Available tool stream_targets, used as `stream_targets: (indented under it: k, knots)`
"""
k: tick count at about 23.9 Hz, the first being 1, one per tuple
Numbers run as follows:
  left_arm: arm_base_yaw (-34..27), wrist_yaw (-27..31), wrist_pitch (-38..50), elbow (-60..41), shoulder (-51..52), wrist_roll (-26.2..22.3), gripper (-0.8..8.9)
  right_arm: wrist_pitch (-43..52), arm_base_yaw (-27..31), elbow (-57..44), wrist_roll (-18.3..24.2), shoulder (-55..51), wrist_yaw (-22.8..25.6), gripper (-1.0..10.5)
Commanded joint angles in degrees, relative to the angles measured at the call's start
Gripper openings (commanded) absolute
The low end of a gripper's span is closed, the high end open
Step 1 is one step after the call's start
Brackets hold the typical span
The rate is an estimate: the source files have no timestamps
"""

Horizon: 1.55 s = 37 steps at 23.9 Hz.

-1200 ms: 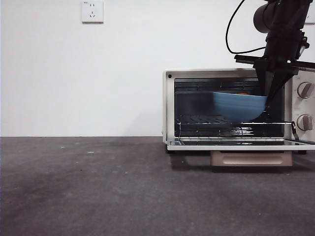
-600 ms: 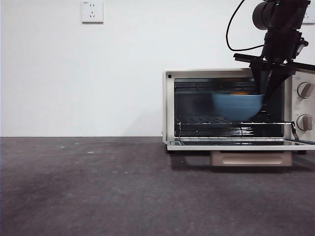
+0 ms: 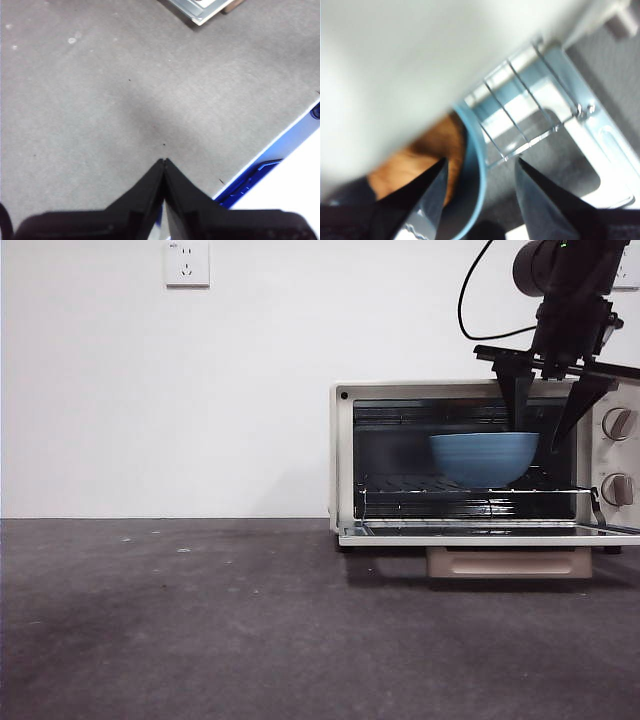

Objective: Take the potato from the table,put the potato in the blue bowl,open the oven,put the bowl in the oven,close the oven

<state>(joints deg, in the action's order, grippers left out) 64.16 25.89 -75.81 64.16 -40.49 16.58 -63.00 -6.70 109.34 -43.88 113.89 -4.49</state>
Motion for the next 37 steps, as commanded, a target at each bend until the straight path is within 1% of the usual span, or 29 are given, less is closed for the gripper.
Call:
stream_targets:
  k: [1,3,4,7,13,15,18,20,23,25,27,32,35,37]
  knots:
    - [0.02,-0.46,0.22,-0.37,0.02,0.42,-0.06,-0.81,-0.09,1.75,2.73,-1.33,0.70,2.2]
    - [0.02,-0.39,0.22,-0.37,0.02,0.42,-0.06,-1.36,-0.09,2.82,4.13,-2.10,0.66,2.2]
    - [0.02,-0.37,0.22,-0.37,0.02,0.39,-0.06,-1.38,-0.09,3.28,5.53,-2.71,0.66,2.2]
    - [0.02,-0.31,0.22,-0.37,0.02,0.17,-0.06,-1.38,-0.09,4.00,10.38,-5.68,0.37,2.2]
    - [0.02,-0.33,0.57,-0.37,-0.66,-2.23,-0.07,-2.97,-0.11,4.00,20.41,-13.77,0.24,2.2]
    - [0.02,-0.42,2.78,-0.37,-1.29,-3.32,-0.08,-4.02,-0.11,4.00,24.00,-17.07,0.44,2.2]
    - [0.00,-1.68,9.66,-0.37,-2.56,-6.88,-0.08,-5.49,-0.26,4.00,29.03,-22.23,0.55,2.2]
    - [-0.13,-5.42,15.15,-0.37,-3.96,-9.46,-0.09,-6.45,-0.46,3.98,31.76,-25.64,1.36,2.2]
    - [-1.18,-12.61,23.02,-0.37,-7.72,-13.05,-0.08,-8.46,-0.46,3.98,35.60,-30.40,3.48,2.2]
    - [-2.84,-18.10,27.30,-0.37,-11.19,-15.61,-0.09,-10.29,-0.46,3.98,37.88,-33.40,4.96,2.2]
    - [-5.20,-24.00,30.29,-0.37,-14.97,-16.96,-0.09,-12.13,-0.46,3.98,39.32,-35.89,6.01,2.2]
    - [-13.73,-36.74,35.45,-0.37,-26.14,-17.31,-0.09,-14.49,-0.46,3.74,40.09,-41.92,6.71,2.2]
    - [-19.10,-46.58,39.21,-0.37,-33.57,-17.20,-0.09,-14.67,-0.46,3.69,40.85,-45.05,6.69,2.2]
    - [-22.77,-54.69,42.42,-0.37,-38.77,-16.37,-0.09,-14.64,-0.46,3.52,41.13,-47.04,6.67,2.1]
